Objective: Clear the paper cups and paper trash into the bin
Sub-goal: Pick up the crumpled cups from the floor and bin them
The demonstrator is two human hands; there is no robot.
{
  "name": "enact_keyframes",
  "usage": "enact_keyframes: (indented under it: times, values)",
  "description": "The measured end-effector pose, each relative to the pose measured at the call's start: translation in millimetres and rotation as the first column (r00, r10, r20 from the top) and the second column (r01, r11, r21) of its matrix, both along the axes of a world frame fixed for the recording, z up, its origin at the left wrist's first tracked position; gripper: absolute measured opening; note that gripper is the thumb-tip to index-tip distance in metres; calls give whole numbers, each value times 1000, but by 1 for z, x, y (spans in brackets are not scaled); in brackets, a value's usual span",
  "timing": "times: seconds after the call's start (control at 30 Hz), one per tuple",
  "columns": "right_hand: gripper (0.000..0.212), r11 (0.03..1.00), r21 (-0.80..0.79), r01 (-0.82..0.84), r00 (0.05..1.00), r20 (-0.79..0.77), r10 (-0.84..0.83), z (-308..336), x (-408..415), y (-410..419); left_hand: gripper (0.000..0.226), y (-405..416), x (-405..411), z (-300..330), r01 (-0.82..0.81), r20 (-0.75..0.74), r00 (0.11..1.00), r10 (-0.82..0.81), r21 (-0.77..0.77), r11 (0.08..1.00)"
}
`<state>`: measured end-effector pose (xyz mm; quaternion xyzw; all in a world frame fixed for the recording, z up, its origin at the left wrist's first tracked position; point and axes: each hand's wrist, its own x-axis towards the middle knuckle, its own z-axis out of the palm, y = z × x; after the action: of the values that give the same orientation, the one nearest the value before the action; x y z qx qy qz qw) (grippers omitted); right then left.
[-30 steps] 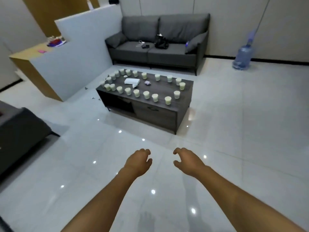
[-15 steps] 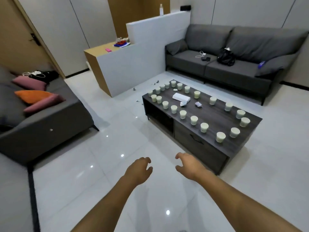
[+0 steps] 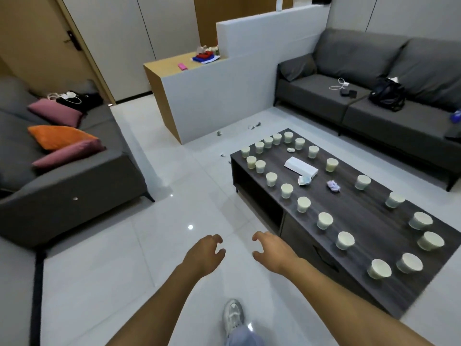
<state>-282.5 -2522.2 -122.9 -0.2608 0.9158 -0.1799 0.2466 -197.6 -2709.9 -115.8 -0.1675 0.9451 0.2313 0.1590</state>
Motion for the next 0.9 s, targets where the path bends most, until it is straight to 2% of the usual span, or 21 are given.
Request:
enact_keyframes:
  times: [0.33,0.63,0.9]
  values:
    - [44,1000,-8,27,1000,7,-27,9,-216,-145,39,-155,-206,11,-38,-15,999,38,8,999]
    - [39,1000,-1,-28,999,27,28,-13,-410,-251,41,-250,-384,-2,-85,16,996,85,21,996]
    - [44,999,-25,-24,999,43,25,-8,-595,-327,40,-324,-548,-3,-135,64,989,133,37,990]
